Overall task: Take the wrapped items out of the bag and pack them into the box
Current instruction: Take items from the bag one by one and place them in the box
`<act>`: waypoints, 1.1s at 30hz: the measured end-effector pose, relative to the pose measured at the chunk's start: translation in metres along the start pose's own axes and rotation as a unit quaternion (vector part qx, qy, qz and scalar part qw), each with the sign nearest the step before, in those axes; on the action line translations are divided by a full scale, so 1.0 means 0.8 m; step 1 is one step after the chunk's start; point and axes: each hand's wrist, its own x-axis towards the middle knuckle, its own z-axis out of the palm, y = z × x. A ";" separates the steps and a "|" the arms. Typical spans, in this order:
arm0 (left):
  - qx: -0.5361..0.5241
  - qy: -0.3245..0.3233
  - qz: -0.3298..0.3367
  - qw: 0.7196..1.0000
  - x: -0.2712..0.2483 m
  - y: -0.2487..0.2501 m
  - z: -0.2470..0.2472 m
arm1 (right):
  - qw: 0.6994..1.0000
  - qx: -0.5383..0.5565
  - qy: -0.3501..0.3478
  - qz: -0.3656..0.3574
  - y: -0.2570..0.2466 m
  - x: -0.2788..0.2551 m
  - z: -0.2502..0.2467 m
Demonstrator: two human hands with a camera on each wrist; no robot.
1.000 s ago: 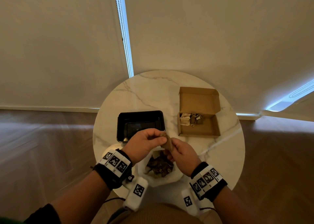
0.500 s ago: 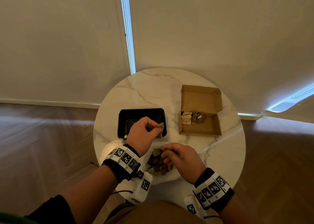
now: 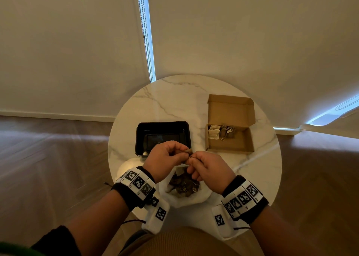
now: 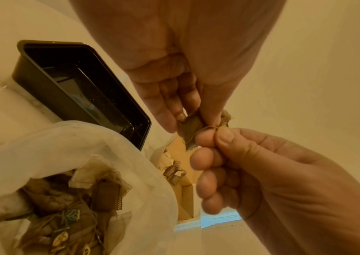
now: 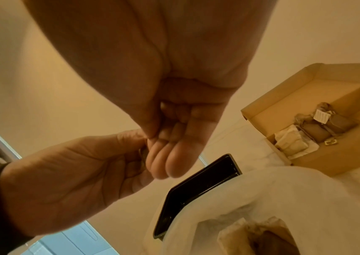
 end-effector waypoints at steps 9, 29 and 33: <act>-0.035 -0.038 -0.024 0.998 -0.002 -0.006 -0.006 | 0.993 -0.096 -0.062 0.033 -0.016 0.004 -0.014; 0.078 0.053 -0.037 0.995 -0.040 -0.019 -0.033 | 0.962 -0.261 -0.078 0.013 0.062 0.032 0.073; 0.082 0.050 -0.054 0.994 -0.060 -0.033 -0.040 | 0.937 -0.334 -0.090 0.042 0.078 0.052 0.109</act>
